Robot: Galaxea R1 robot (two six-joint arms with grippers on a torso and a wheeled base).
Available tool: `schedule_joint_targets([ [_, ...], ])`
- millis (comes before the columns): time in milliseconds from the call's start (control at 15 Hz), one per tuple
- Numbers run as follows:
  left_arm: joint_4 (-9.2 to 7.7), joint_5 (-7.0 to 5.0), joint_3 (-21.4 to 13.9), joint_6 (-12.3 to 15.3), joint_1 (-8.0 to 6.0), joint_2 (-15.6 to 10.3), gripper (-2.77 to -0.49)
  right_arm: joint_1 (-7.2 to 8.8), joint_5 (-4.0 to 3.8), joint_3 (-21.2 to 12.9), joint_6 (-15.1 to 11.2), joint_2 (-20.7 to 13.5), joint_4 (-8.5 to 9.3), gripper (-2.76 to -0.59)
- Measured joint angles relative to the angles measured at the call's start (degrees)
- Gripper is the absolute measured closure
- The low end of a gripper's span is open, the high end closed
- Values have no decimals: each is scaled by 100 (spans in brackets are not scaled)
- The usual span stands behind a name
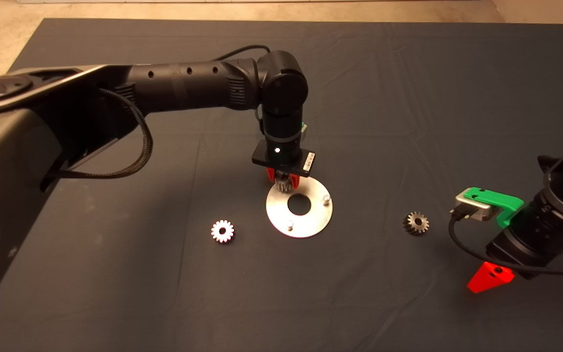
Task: Install three planetary gears onto the carrier pins
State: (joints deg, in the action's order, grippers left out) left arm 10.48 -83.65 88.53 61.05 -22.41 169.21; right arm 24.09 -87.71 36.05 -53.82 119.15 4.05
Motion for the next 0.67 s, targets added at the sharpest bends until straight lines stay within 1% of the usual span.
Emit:
schedule_joint_targets([
  [267, -14, 6, 34, 0, 0, 0, -88, 0, 0, 0, 0, 1, 0, -275],
  [333, -14, 7, 34, -2, 0, 0, -93, 0, 0, 0, 0, 1, 0, -275],
  [533, -15, 9, 34, -4, 0, 0, -98, 0, 0, 0, 0, 1, 0, -275],
  [600, -16, 9, 34, -5, -2, 0, -104, 0, 0, 0, 0, 0, 0, -275],
  [667, -16, 6, 34, -5, -5, 0, -104, 0, 0, 0, 0, 1, 0, -275],
])
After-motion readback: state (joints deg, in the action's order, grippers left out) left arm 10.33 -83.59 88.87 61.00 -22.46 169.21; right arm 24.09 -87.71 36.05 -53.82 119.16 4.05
